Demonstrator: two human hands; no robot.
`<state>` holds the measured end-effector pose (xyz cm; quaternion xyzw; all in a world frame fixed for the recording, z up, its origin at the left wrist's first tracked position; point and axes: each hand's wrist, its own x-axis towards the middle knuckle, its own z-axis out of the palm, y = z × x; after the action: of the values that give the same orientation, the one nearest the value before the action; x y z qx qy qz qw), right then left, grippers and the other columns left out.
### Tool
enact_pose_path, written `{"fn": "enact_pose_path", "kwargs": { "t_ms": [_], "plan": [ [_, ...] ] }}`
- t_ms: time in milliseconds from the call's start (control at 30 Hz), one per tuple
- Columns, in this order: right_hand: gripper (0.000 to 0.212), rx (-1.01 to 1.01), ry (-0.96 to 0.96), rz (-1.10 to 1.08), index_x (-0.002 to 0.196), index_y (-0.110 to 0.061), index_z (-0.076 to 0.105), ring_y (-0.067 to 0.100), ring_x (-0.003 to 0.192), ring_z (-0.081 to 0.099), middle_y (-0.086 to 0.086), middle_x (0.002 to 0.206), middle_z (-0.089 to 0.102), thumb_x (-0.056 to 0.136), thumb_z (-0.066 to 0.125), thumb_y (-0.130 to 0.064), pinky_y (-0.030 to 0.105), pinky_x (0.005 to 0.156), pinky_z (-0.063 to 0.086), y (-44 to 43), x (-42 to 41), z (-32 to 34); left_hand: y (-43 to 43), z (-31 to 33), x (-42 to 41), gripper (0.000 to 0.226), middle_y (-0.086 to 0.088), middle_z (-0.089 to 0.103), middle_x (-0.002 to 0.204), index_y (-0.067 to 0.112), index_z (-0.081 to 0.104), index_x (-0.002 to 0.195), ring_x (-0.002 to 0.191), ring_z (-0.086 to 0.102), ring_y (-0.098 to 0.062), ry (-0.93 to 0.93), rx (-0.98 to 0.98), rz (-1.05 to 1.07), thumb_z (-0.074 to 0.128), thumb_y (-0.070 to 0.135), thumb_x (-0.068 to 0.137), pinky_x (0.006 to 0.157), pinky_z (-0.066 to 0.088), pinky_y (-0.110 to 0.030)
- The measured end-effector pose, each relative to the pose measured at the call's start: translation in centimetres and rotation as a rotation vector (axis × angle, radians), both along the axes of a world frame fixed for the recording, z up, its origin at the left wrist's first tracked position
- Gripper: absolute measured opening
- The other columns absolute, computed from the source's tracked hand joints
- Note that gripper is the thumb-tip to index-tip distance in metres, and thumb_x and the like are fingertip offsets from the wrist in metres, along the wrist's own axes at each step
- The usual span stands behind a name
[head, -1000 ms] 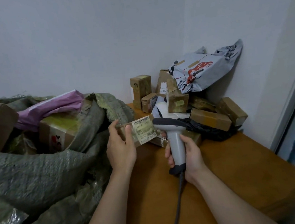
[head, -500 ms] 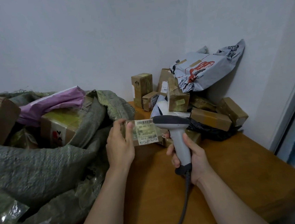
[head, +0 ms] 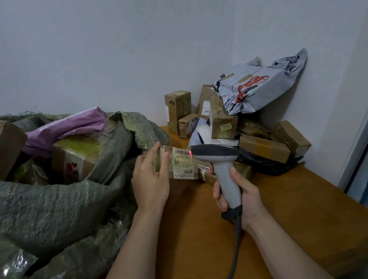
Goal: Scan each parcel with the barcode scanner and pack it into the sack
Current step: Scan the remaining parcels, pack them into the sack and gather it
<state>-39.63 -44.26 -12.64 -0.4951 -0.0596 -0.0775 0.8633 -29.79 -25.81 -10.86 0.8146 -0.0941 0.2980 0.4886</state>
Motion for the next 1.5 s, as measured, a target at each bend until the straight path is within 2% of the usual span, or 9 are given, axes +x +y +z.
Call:
{"fn": "enact_pose_path", "kwargs": {
  "t_ms": [133,367,633,700,800,900,1000,1100,1500],
  "plan": [
    [0.087,0.027,0.003,-0.003,0.119,0.001,0.065,0.017,0.038,0.053,0.017,0.068,0.060,0.064,0.086,-0.064,0.023,0.038,0.043,-0.12,-0.06,-0.16,0.11,-0.07,-0.04,0.042,0.003,0.059,0.117,0.034,0.059,0.142,0.099,0.057,-0.010,-0.002,0.003,0.009,0.054,0.050,0.103,0.077,0.045,-0.028],
    [0.075,0.070,-0.018,0.039,0.109,-0.002,0.071,0.016,0.037,0.052,0.016,0.066,0.059,0.064,0.088,-0.060,0.022,0.037,0.045,-0.13,-0.23,-0.08,0.18,-0.10,-0.20,0.043,0.003,0.058,0.119,0.032,0.059,0.141,0.100,0.056,-0.009,0.009,-0.001,0.020,0.055,0.050,0.102,0.081,0.044,-0.030],
    [0.077,0.067,-0.011,0.052,0.110,-0.002,0.071,0.016,0.037,0.052,0.016,0.066,0.060,0.064,0.088,-0.060,0.022,0.037,0.045,-0.11,-0.34,-0.03,0.39,0.06,-0.31,0.042,0.002,0.057,0.120,0.031,0.059,0.142,0.097,0.053,-0.007,0.015,-0.021,0.022,0.055,0.047,0.103,0.079,0.039,-0.026],
    [0.086,0.066,-0.005,0.041,0.119,0.001,0.065,0.016,0.037,0.052,0.017,0.067,0.060,0.064,0.089,-0.060,0.022,0.037,0.045,-0.06,-0.31,-0.01,0.39,0.05,-0.26,0.042,0.002,0.057,0.119,0.029,0.059,0.142,0.097,0.053,-0.007,0.013,-0.025,0.028,0.055,0.046,0.104,0.079,0.039,-0.026],
    [0.101,0.039,0.026,-0.006,0.130,0.004,0.055,0.017,0.036,0.052,0.018,0.067,0.060,0.061,0.089,-0.061,0.023,0.036,0.043,-0.02,-0.07,-0.25,0.36,0.07,-0.07,0.042,0.003,0.056,0.122,0.029,0.059,0.142,0.100,0.055,-0.008,0.014,-0.102,0.033,0.055,0.045,0.104,0.082,0.046,-0.030],
    [0.091,-0.032,0.027,0.024,0.123,0.002,0.064,0.017,0.036,0.052,0.019,0.066,0.060,0.065,0.086,-0.064,0.022,0.036,0.042,0.04,0.04,-0.25,0.49,0.12,0.10,0.042,0.004,0.056,0.125,0.030,0.059,0.142,0.105,0.053,-0.005,0.014,-0.196,0.039,0.055,0.046,0.104,0.091,0.049,-0.032],
    [0.073,-0.067,0.038,0.078,0.109,-0.008,0.075,0.017,0.036,0.053,0.018,0.065,0.060,0.065,0.085,-0.065,0.021,0.035,0.042,0.06,-0.06,-0.13,0.49,0.28,0.04,0.042,0.003,0.056,0.124,0.030,0.058,0.143,0.103,0.052,-0.004,0.002,-0.193,0.048,0.055,0.046,0.104,0.084,0.045,-0.021],
    [0.072,-0.063,0.048,0.106,0.108,-0.008,0.074,0.016,0.036,0.054,0.018,0.065,0.059,0.064,0.087,-0.064,0.021,0.035,0.042,0.14,-0.11,-0.04,0.42,0.53,-0.23,0.043,0.007,0.053,0.123,0.030,0.057,0.145,0.101,0.051,-0.001,0.000,-0.169,0.059,0.055,0.044,0.104,0.075,0.033,-0.004],
    [0.076,-0.053,0.070,0.087,0.112,-0.005,0.072,0.018,0.036,0.053,0.019,0.064,0.059,0.064,0.087,-0.062,0.021,0.034,0.042,0.12,0.06,-0.18,0.60,0.80,-0.52,0.043,0.004,0.054,0.124,0.029,0.057,0.145,0.102,0.052,-0.003,-0.018,-0.146,0.062,0.055,0.044,0.105,0.074,0.033,-0.002]
  ]
}}
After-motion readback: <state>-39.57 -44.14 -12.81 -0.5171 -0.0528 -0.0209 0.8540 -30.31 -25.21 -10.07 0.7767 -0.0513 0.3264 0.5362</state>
